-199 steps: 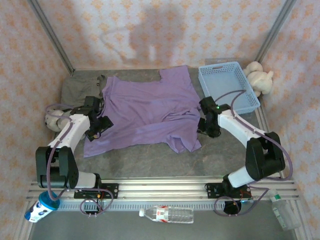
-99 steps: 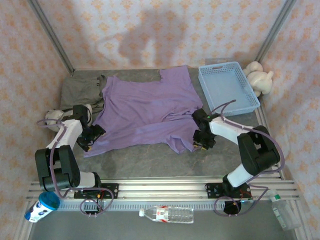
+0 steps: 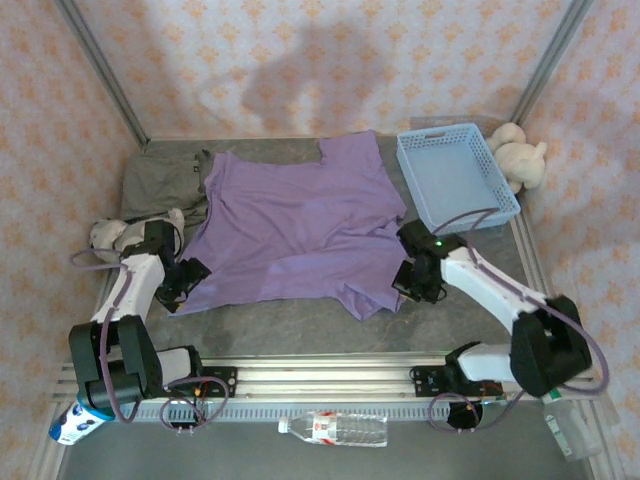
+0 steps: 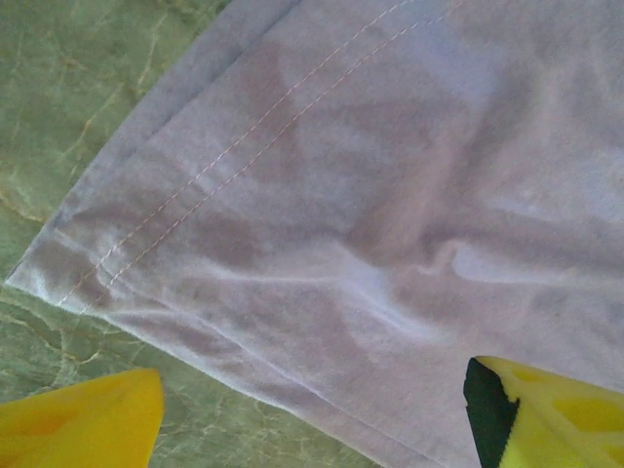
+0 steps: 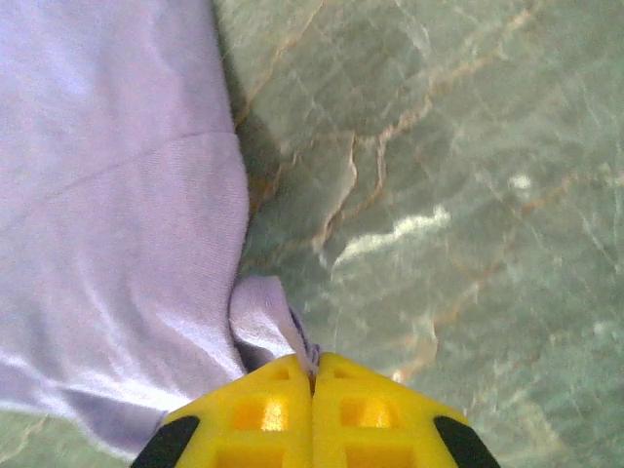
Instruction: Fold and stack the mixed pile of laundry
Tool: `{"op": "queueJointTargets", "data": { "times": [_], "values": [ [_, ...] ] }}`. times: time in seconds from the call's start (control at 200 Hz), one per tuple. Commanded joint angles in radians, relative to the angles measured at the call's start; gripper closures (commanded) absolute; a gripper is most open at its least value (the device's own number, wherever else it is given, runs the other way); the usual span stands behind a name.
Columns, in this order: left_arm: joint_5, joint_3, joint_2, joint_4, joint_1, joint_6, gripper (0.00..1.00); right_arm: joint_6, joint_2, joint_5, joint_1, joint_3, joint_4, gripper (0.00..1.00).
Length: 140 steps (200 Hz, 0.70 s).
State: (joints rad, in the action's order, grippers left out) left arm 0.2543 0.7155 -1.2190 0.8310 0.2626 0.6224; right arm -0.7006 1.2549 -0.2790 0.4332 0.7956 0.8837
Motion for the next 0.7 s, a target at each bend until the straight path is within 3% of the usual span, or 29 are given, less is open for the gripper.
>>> {"op": "queueJointTargets", "data": {
  "times": [0.0, 0.17, 0.33, 0.595, 0.625, 0.696],
  "values": [
    [-0.031, -0.025, 0.024, 0.032, 0.003, 0.012, 0.21, -0.098, -0.056, -0.054, 0.001, -0.055, 0.071, 1.0],
    [-0.08, -0.046, -0.001, 0.022, -0.034, 0.035, 0.28, -0.154, -0.062, -0.103, 0.0, -0.078, 0.017, 1.0],
    [-0.103, -0.093, -0.03, -0.018, -0.104, 0.086, 0.37, -0.159, -0.106, -0.051, -0.013, -0.06, 0.054, 1.0],
    [-0.104, -0.159, -0.089, -0.067, -0.204, 0.158, 0.35, -0.167, -0.215, -0.017, -0.095, -0.1, 0.079, 1.0],
    [-0.105, -0.16, -0.106, -0.077, -0.206, 0.158, 0.38, -0.172, -0.219, -0.018, -0.098, -0.103, 0.07, 1.0],
    [-0.115, -0.155, -0.138, -0.095, -0.206, 0.155, 0.6, -0.175, -0.221, -0.022, -0.098, -0.105, 0.06, 1.0]
  ]
}}
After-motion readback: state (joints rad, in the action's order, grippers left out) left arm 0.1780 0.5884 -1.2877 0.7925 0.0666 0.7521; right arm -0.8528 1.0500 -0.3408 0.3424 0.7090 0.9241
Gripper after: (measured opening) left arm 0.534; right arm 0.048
